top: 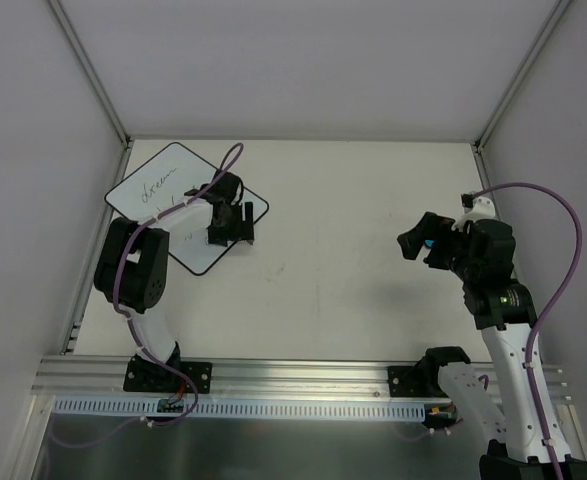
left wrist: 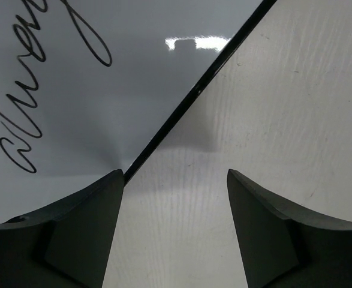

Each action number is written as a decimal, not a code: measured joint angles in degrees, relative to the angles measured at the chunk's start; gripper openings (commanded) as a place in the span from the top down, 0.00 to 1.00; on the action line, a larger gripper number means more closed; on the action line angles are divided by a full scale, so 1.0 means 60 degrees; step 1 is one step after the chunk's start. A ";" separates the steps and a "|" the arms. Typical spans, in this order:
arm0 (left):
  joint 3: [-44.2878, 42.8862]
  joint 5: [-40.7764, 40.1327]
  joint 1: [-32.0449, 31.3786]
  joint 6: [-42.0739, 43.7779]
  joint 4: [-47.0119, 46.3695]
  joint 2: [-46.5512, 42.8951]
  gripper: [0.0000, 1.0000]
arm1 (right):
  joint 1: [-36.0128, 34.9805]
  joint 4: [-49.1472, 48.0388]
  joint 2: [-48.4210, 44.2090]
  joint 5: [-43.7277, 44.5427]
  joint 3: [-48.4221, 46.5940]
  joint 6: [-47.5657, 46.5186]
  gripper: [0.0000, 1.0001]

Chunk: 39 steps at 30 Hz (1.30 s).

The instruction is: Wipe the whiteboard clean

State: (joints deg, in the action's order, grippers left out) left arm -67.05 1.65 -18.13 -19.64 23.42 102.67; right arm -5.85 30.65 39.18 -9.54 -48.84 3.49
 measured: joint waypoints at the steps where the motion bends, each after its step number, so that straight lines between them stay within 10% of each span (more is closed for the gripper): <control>1: 0.0000 -0.0040 -0.0102 -0.0055 -0.0029 0.0058 0.33 | 0.0000 0.0000 0.0004 -0.0025 0.0000 0.0026 0.01; 9: -0.0015 -0.0364 -0.0809 -0.0313 -0.0211 0.0463 0.46 | 0.0000 0.0000 -0.0007 -0.0062 0.0000 0.0080 0.01; 20: 0.0240 -0.1271 -0.1632 -0.0430 -0.0219 -0.0040 0.38 | 0.0000 -0.0033 -0.0313 -0.0073 0.0430 0.0091 0.01; 39: -0.0215 -0.1071 -0.0353 0.0437 -0.0284 0.0514 0.49 | 0.0000 -0.0029 -0.0590 -0.0313 0.0466 0.0175 0.01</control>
State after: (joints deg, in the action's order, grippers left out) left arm -68.34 -4.78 -20.25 -17.02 21.71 105.75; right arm -5.85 30.48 35.64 -11.42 -46.04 4.54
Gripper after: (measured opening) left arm 0.540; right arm 0.991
